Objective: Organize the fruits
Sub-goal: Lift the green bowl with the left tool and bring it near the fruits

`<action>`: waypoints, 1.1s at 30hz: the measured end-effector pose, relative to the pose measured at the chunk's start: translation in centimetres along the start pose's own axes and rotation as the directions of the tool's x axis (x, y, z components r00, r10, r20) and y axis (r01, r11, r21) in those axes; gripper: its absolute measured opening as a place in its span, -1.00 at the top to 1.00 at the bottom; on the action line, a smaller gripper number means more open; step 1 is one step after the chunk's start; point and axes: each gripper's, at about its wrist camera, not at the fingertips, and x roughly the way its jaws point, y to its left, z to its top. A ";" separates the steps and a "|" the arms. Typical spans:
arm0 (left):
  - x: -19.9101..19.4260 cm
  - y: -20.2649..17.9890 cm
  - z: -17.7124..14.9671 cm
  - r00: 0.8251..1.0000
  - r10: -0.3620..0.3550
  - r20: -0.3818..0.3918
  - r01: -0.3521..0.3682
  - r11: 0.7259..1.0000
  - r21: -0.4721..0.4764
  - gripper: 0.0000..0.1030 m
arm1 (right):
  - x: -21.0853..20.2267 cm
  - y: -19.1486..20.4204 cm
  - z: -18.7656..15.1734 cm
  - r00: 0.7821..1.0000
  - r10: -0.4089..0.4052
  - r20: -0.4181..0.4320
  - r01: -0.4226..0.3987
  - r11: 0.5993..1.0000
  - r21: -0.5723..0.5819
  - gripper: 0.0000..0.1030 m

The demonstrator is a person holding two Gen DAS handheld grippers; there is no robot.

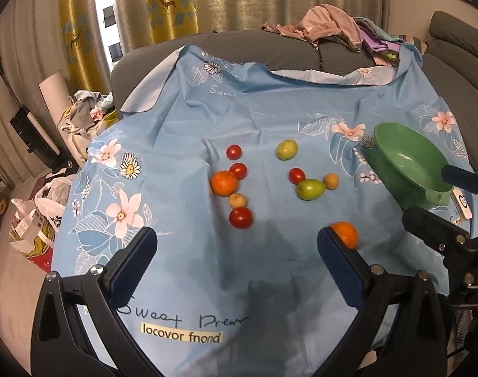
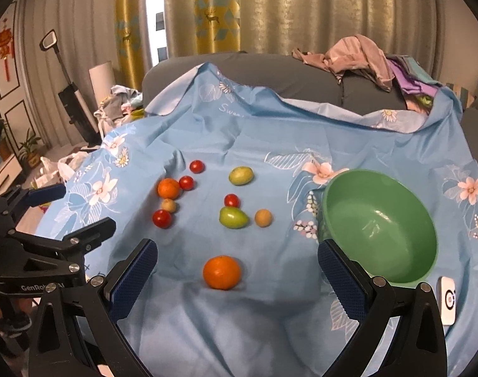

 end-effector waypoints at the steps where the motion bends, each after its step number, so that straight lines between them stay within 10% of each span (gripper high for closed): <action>1: -0.1 0.0 0.0 1.000 -0.001 -0.001 0.001 1.000 -0.001 -0.99 | -0.1 0.0 0.0 1.000 0.001 0.001 -0.001 1.000 -0.003 -1.00; 33: 0.0 -0.7 -0.3 1.000 0.003 -0.026 -0.003 1.000 0.023 -0.99 | -0.2 -0.3 -0.8 1.000 0.012 -0.012 -0.012 1.000 -0.001 -1.00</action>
